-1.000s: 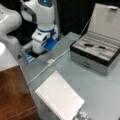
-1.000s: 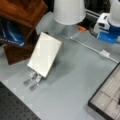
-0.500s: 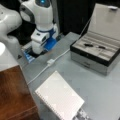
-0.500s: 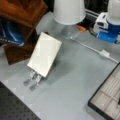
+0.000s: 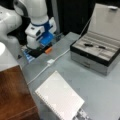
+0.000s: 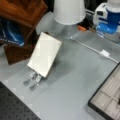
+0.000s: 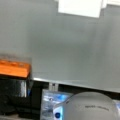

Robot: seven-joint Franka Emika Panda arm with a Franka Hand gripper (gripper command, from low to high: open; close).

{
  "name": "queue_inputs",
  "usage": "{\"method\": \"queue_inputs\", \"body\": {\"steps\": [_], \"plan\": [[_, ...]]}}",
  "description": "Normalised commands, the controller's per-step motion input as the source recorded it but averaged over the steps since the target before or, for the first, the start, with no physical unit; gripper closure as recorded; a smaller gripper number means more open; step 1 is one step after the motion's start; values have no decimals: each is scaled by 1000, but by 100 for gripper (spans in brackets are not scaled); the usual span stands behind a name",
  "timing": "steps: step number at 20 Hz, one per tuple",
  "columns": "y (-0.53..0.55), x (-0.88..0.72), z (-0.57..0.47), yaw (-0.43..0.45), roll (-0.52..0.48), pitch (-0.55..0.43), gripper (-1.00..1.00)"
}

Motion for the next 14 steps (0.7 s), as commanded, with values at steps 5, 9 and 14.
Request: {"method": "queue_inputs", "body": {"steps": [5, 9, 14], "plan": [[-40, 264, 130, -213, 29, -86, -100], [-83, 493, 238, -154, 49, 28, -100], [-70, 665, 332, -127, 110, 161, -100]]}}
